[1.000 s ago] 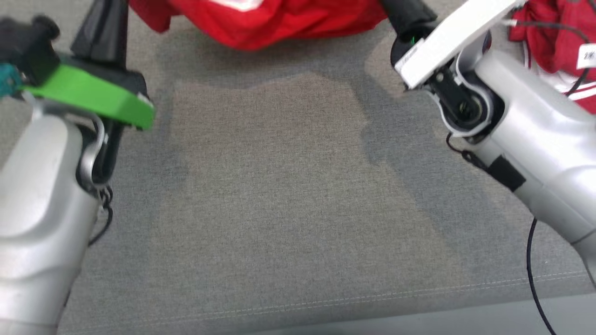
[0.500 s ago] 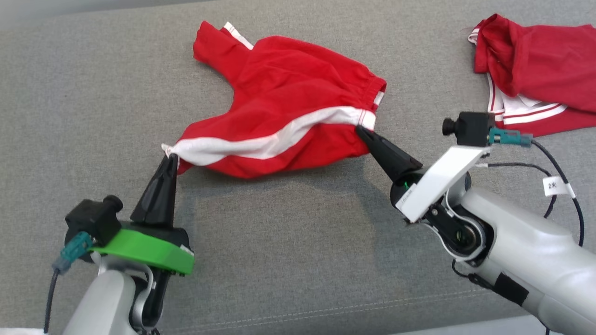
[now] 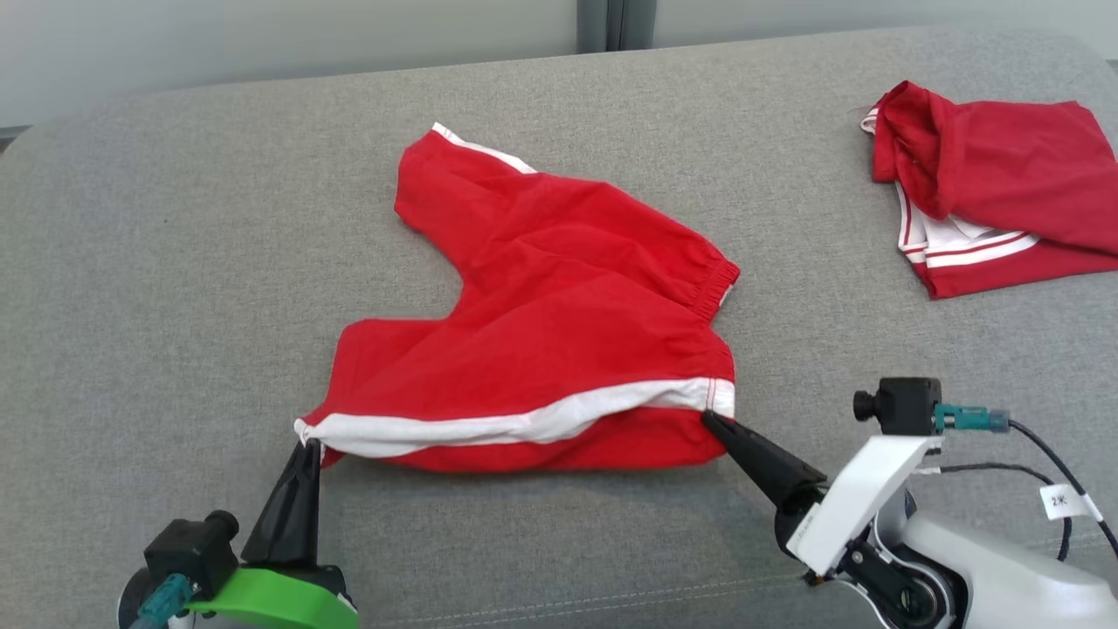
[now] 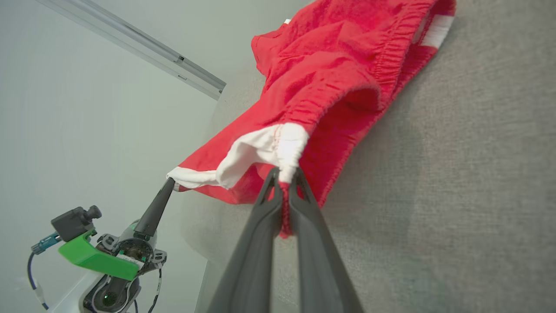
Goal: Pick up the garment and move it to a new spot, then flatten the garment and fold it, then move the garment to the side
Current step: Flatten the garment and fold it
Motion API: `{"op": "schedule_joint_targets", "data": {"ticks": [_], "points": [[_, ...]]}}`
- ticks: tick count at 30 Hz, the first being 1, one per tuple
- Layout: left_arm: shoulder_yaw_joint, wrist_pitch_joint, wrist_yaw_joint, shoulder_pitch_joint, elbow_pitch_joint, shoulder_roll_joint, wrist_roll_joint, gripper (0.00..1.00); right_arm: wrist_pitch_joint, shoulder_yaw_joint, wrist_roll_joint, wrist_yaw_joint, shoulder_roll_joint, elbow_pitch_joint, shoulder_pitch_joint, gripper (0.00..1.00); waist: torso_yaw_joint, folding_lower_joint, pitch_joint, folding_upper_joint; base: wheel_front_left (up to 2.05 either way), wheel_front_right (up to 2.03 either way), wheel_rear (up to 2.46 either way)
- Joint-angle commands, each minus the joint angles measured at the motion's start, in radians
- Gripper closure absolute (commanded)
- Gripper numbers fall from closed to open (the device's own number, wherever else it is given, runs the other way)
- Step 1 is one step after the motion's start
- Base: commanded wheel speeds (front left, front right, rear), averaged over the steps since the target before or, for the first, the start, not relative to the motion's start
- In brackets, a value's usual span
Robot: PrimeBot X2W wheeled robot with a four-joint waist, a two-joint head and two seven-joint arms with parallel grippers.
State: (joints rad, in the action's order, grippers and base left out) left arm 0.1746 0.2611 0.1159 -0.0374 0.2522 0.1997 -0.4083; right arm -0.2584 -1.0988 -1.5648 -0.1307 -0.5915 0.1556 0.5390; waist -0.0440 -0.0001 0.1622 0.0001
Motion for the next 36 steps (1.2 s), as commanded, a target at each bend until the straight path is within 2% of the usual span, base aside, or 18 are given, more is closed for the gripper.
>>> {"op": "schedule_joint_targets", "data": {"ticks": [1, 12, 15, 19, 23, 27, 36], "points": [[-0.008, 0.004, 0.005, 0.023, 0.000, -0.012, 0.004, 1.00, -0.006, -0.002, -0.005, 0.000, -0.009, -0.008, -0.023, 1.00, 0.003, 0.0001, -0.011, -0.0001, 0.00, 0.00, 0.00], [-0.103, 0.004, 0.014, 0.156, -0.016, -0.063, 0.082, 1.00, 0.019, -0.043, -0.045, 0.000, -0.037, -0.070, -0.162, 1.00, 0.008, 0.0001, -0.049, -0.0001, 0.00, 0.00, 0.00], [-0.111, 0.004, 0.013, 0.143, -0.009, -0.071, 0.092, 1.00, 0.019, -0.053, -0.018, 0.000, -0.031, -0.051, -0.162, 1.00, 0.008, 0.0001, -0.048, -0.0001, 0.00, 0.00, 0.00], [-0.105, 0.004, 0.015, 0.101, -0.025, -0.055, 0.112, 1.00, 0.007, -0.031, 0.017, 0.000, -0.012, -0.051, -0.142, 1.00, 0.004, 0.0001, -0.044, -0.0001, 0.00, 0.00, 0.00], [-0.072, 0.004, 0.015, 0.029, -0.050, -0.011, 0.113, 1.00, -0.004, 0.020, 0.047, 0.000, 0.006, -0.078, -0.125, 1.00, -0.008, 0.0001, -0.031, -0.0001, 0.00, 0.00, 0.00], [-0.010, 0.004, 0.015, -0.081, -0.050, 0.065, 0.121, 1.00, -0.007, 0.101, 0.062, 0.000, 0.030, -0.092, -0.113, 1.00, -0.032, 0.0001, -0.006, -0.0001, 0.00, 0.00, 0.00], [0.160, -0.062, 0.014, -0.422, 0.038, 0.226, 0.053, 1.00, -0.008, 0.205, 0.073, 0.000, 0.135, -0.052, -0.037, 1.00, -0.127, 0.0001, 0.106, -0.0001, 0.00, 0.00, 0.00]]}}
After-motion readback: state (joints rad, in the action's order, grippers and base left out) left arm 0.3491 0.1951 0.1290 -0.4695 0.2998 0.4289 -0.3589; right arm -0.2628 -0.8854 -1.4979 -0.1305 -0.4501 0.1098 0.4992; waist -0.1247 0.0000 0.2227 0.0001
